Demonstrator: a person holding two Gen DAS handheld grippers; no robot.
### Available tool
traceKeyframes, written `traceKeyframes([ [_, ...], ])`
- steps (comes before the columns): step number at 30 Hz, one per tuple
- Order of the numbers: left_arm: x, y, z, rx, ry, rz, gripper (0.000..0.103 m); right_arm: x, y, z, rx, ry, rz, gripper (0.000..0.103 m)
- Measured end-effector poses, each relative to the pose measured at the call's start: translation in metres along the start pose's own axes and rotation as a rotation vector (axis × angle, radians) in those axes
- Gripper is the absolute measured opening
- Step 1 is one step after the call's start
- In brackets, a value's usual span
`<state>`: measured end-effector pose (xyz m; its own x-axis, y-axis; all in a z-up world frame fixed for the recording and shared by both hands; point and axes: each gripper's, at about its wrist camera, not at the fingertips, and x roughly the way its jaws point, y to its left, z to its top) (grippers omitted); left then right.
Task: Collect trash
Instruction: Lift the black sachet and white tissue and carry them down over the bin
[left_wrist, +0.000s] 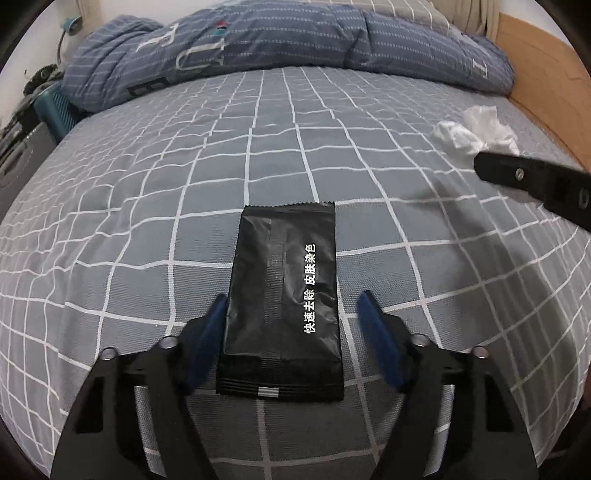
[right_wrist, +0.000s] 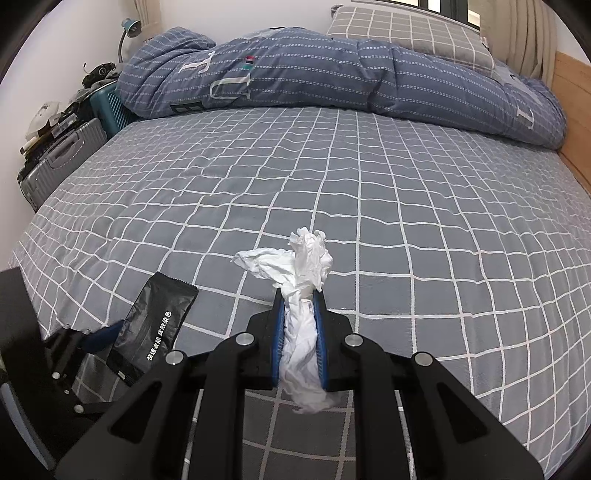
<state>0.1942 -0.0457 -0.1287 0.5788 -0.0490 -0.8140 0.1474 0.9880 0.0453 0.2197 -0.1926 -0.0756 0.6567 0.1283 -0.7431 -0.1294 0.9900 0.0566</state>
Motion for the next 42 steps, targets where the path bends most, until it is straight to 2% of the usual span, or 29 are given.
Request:
traceKeyframes([
  [12, -0.001, 0.007, 0.004, -0.029, -0.010, -0.011, 0.041, -0.002, 0.000, 0.000, -0.001, 0.002, 0.011, 0.014],
  [24, -0.021, 0.015, 0.010, -0.078, -0.058, 0.000, 0.040, -0.013, 0.004, -0.004, -0.020, -0.005, 0.015, 0.014],
  [35, -0.063, 0.023, 0.015, -0.096, -0.109, -0.004, 0.040, -0.052, 0.014, -0.009, -0.046, -0.061, 0.014, 0.014],
  [42, -0.090, 0.025, 0.004, -0.127, -0.132, -0.028, 0.040, -0.078, 0.025, -0.018, -0.071, -0.094, 0.018, 0.014],
])
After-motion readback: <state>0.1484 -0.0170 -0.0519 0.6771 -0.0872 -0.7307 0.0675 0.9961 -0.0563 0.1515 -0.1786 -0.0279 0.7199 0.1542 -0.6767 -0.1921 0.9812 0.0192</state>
